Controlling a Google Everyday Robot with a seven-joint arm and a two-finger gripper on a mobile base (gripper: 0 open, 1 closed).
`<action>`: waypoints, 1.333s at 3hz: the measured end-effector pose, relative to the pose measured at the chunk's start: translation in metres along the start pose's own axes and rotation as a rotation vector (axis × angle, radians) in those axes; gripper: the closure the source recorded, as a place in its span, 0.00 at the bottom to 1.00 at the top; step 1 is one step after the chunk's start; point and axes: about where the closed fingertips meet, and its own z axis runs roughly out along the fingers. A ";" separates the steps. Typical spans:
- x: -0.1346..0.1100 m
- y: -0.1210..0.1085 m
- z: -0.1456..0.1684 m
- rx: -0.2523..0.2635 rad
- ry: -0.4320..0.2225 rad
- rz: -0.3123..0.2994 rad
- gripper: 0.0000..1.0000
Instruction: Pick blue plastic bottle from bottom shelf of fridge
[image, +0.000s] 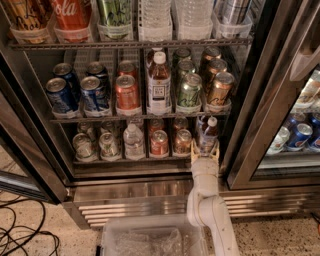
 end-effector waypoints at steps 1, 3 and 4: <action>0.005 -0.001 0.011 0.012 0.012 -0.003 0.39; 0.016 -0.011 0.030 0.035 0.035 -0.021 0.41; 0.004 -0.018 0.019 0.021 0.007 -0.011 0.60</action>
Offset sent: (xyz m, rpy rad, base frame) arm 0.0332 -0.0180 -0.0157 -0.0152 0.0420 -0.0464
